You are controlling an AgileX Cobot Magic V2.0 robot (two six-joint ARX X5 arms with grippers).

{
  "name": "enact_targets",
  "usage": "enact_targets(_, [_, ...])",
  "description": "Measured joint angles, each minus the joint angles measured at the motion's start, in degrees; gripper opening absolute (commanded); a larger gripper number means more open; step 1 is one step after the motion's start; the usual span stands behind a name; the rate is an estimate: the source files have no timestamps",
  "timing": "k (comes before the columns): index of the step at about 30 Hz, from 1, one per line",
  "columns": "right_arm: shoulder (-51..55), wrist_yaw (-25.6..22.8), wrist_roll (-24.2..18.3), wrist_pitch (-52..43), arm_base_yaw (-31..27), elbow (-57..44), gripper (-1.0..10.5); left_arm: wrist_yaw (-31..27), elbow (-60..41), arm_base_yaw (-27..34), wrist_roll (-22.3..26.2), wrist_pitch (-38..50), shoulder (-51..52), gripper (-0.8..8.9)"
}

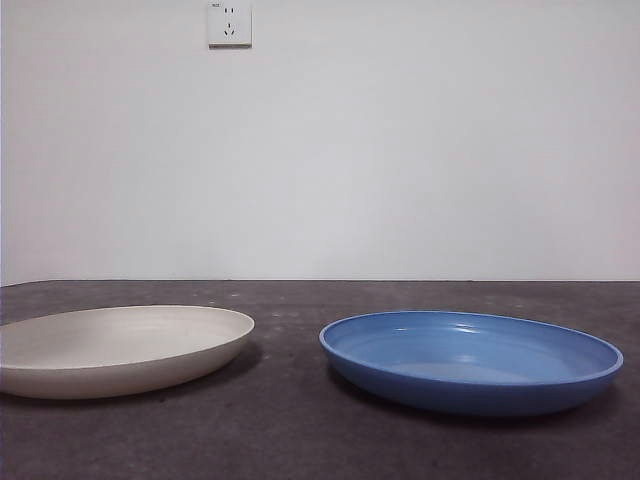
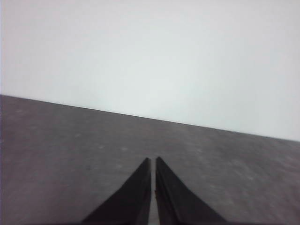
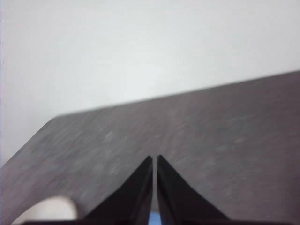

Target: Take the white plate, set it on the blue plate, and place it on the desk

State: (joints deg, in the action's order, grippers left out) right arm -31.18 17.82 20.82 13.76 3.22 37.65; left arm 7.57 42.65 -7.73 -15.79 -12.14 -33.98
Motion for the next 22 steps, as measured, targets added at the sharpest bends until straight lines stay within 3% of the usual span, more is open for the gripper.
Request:
enact_targets(10, [-14.23, 18.40, -3.96, 14.21, 0.00, 15.96, 0.1, 17.03, 12.48, -0.07, 0.94, -11.76, -11.63, 0.19])
enact_targets(13, [-15.28, 19.93, -4.85, 16.50, 0.00, 17.49, 0.1, 22.27, 12.57, -0.55, 0.94, -14.49, -12.90, 0.20])
enact_targets(22, [-14.78, 19.74, -6.60, 19.71, 0.00, 17.49, 0.1, 22.86, 12.59, -1.57, 0.94, -19.71, -12.90, 0.30])
